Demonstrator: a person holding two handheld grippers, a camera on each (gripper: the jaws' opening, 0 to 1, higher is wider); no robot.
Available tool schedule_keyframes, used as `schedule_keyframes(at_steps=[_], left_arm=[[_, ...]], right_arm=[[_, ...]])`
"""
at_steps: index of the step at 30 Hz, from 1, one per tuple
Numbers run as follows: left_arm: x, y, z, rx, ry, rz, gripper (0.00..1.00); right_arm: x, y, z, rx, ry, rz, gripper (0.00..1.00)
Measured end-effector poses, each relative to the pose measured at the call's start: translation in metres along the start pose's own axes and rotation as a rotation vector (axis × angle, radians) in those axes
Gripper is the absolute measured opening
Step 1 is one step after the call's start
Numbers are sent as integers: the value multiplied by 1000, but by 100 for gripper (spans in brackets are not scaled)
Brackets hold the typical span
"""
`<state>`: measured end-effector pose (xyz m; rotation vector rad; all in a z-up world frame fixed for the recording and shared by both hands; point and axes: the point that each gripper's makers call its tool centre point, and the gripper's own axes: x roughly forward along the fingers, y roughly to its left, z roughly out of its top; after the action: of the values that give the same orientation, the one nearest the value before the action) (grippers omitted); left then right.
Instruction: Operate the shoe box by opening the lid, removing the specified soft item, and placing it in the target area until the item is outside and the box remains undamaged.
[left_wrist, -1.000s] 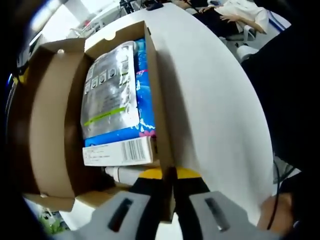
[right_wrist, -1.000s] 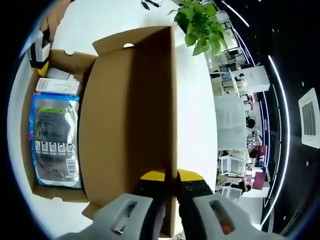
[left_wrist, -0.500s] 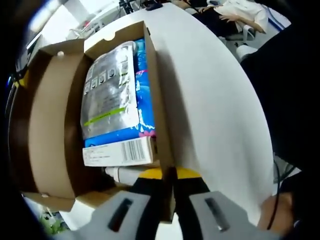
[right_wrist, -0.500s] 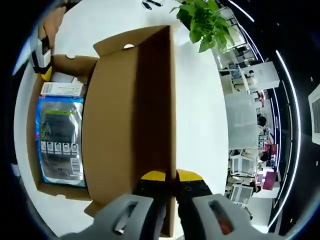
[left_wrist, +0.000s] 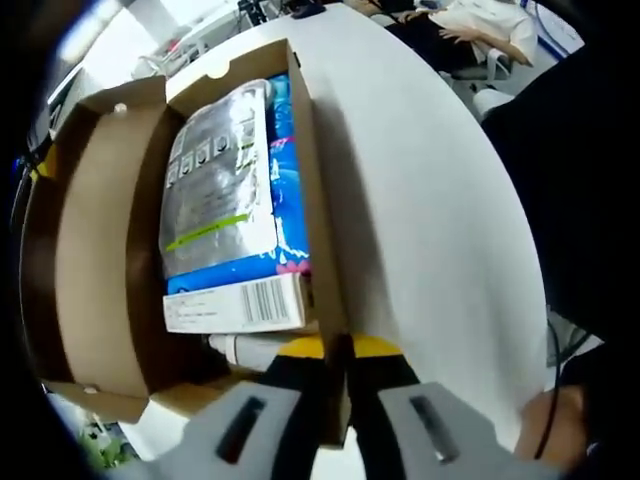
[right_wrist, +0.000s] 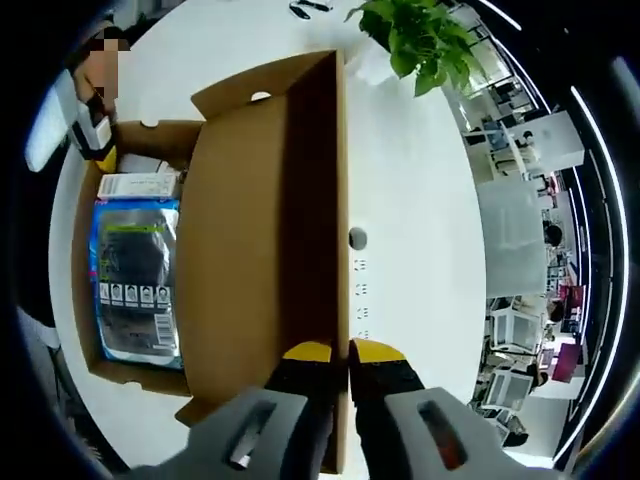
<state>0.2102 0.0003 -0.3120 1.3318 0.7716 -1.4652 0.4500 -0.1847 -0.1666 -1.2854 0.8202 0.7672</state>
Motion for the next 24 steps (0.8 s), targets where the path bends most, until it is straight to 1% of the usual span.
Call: schedule_keyframes(at_steps=[3, 10, 24], left_arm=[[0, 0, 0, -3, -5, -5, 5], [1, 0, 0, -4, 2, -6, 5], [2, 0, 0, -4, 1, -8, 5]], right_arm=[[2, -1, -1, 4, -3, 18, 3], [6, 4, 0, 9, -1, 55, 3], [24, -1, -4, 25, 3, 141, 3]])
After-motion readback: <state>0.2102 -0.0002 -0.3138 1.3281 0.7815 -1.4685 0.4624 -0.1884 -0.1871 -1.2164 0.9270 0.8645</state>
